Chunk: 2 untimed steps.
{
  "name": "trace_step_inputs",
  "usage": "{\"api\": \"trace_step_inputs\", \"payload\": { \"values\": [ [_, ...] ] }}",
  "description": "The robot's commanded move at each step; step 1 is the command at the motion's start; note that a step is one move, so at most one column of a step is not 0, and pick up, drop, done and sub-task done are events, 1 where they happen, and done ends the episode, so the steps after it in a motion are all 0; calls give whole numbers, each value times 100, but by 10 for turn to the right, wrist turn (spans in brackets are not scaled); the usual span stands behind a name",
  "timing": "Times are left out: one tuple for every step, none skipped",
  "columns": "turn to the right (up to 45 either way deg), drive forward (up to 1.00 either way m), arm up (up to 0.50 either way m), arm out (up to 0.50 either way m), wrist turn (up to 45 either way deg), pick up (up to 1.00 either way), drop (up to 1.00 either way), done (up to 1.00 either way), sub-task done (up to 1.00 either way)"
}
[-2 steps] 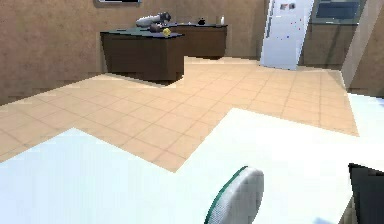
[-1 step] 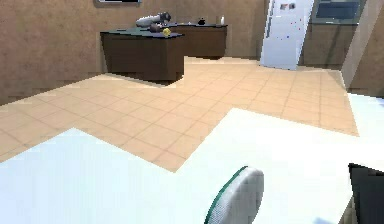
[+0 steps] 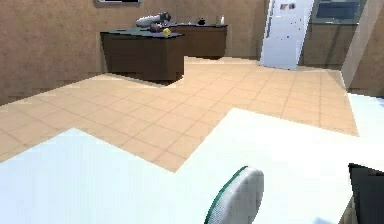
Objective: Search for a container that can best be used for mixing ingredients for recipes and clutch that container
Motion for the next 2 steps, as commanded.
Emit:
{"api": "trace_step_inputs", "payload": {
  "values": [
    [0,0,0,40,0,0,0,0,0],
    [0,0,0,0,450,0,0,0,0]
  ]
}}
